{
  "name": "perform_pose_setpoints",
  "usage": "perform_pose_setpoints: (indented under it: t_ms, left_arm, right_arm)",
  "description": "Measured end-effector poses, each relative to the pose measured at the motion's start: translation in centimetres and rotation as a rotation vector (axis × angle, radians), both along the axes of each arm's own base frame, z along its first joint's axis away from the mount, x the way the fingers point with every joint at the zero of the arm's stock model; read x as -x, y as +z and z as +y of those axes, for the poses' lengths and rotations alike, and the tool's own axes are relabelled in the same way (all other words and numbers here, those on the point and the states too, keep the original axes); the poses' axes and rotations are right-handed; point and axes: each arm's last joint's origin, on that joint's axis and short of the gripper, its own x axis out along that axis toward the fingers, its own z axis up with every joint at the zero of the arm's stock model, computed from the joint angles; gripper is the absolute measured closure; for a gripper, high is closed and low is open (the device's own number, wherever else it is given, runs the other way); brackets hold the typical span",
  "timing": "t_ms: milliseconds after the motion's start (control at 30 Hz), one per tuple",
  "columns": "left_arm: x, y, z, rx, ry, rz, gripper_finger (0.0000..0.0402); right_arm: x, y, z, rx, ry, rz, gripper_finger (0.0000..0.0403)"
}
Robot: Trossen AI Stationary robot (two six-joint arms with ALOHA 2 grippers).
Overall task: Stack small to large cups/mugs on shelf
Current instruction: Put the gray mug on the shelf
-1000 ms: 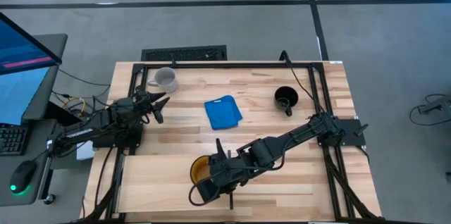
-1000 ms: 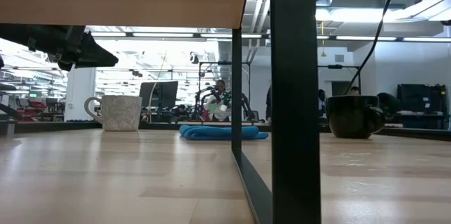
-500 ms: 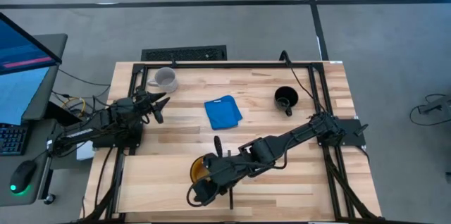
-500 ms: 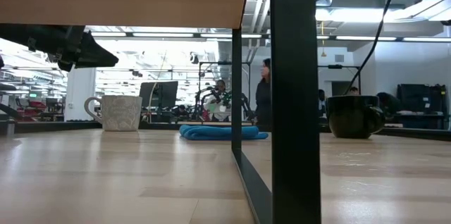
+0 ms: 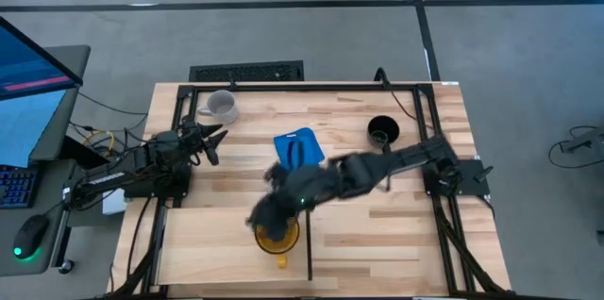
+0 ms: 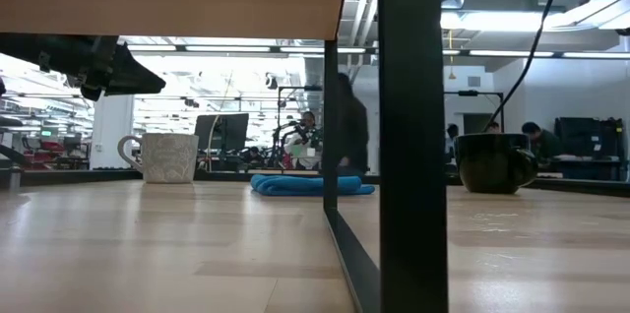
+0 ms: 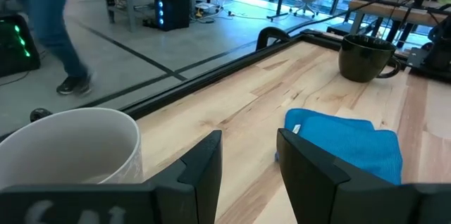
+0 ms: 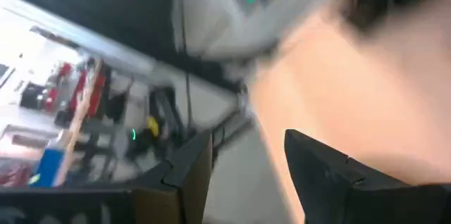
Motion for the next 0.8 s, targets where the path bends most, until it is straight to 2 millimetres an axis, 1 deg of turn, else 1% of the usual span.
perform_pose_setpoints:
  t_ms: [133,167,300,400,533,800]
  left_arm:
    - [0.0,0.0,0.0,0.0,0.0,0.0,0.0274]
    - [0.0,0.0,0.0,0.0,0.0,-0.001,0.0274]
    - [0.0,0.0,0.0,-0.001,0.003,-0.001,0.0274]
    - [0.0,0.0,0.0,-0.001,0.004,-0.001,0.0274]
    - [0.0,0.0,0.0,-0.001,0.004,-0.001,0.0274]
    - [0.0,0.0,0.0,-0.003,0.013,-0.002,0.0274]
  right_arm:
    - [2.0,3.7,-2.7,0.296,-0.072,-0.165,0.0201]
    - [2.8,4.6,-3.2,0.38,-0.097,-0.19,0.0201]
    - [5.5,7.7,-4.7,0.712,-0.191,-0.264,0.0201]
    - [7.1,9.2,-5.4,0.916,-0.215,-0.279,0.0201]
    - [8.8,9.8,-6.5,1.04,-0.181,-0.226,0.02]
    - [10.7,9.8,-11.0,1.088,-0.195,-0.043,0.0201]
